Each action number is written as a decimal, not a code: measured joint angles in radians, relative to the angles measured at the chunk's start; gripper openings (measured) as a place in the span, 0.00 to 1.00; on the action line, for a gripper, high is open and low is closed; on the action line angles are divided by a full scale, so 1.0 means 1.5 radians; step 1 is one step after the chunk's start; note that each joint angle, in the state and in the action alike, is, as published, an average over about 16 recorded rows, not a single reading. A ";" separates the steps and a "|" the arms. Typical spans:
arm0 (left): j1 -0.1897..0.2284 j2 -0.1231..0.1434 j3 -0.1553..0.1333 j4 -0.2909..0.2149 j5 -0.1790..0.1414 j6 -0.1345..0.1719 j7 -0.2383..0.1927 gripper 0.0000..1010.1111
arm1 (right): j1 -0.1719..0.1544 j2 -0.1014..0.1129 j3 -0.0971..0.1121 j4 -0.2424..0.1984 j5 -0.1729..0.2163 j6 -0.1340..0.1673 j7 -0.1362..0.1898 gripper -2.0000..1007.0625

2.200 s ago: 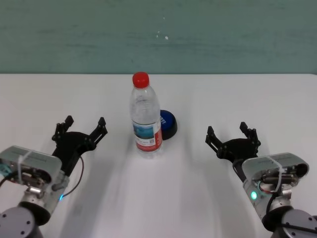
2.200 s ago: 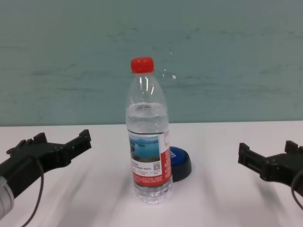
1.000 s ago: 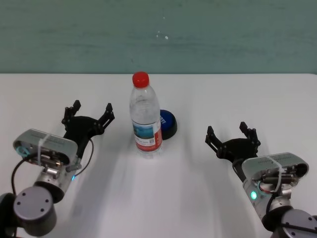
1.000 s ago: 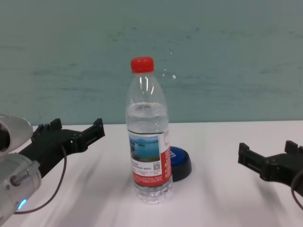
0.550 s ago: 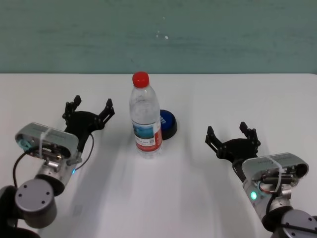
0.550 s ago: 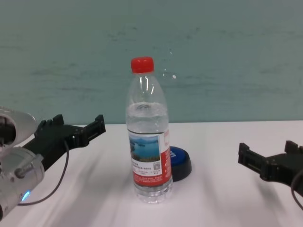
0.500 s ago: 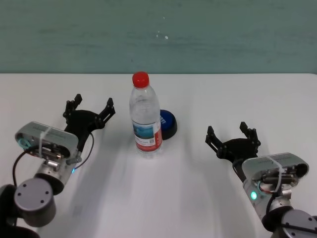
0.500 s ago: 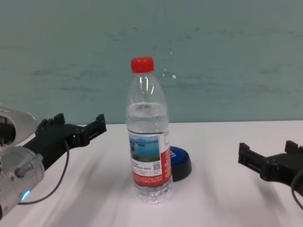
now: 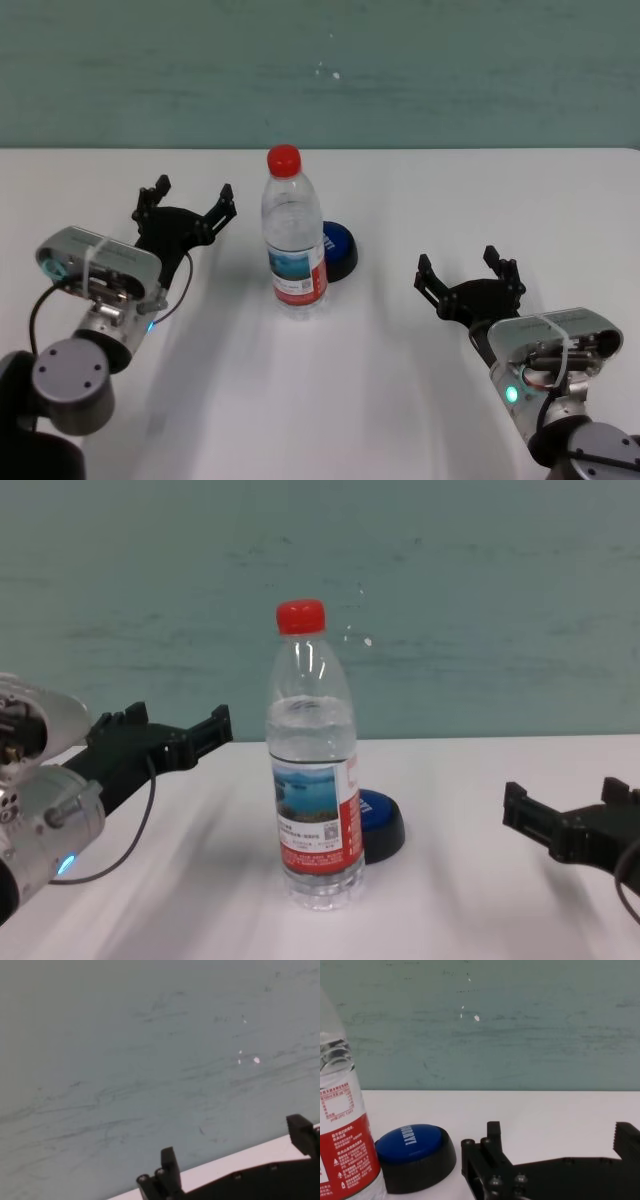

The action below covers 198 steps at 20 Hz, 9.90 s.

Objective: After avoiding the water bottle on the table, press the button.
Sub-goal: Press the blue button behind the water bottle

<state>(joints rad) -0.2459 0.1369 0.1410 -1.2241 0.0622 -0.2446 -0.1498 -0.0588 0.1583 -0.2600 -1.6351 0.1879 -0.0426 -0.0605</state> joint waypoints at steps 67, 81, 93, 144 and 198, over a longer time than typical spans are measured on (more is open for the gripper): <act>0.095 0.052 -0.053 -0.135 -0.115 0.093 -0.049 1.00 | 0.000 0.000 0.000 0.000 0.000 0.000 0.000 1.00; 0.185 0.074 -0.067 -0.228 -0.143 0.083 -0.048 1.00 | 0.000 0.000 0.000 0.000 0.000 0.000 0.000 1.00; 0.242 0.064 -0.072 -0.269 -0.131 0.067 -0.032 1.00 | 0.000 0.000 0.000 0.000 0.000 0.000 0.000 1.00; 0.302 0.084 -0.067 -0.320 -0.146 0.073 -0.059 1.00 | 0.120 0.001 0.047 0.087 -0.002 0.051 0.144 1.00; 0.302 0.084 -0.067 -0.320 -0.146 0.073 -0.059 1.00 | 0.435 -0.068 -0.041 0.546 0.006 0.012 0.275 1.00</act>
<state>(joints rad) 0.2070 0.2624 0.0406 -1.7042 -0.1566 -0.1346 -0.2378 0.5943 0.0562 -0.3221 -0.8154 0.1970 -0.0241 0.3525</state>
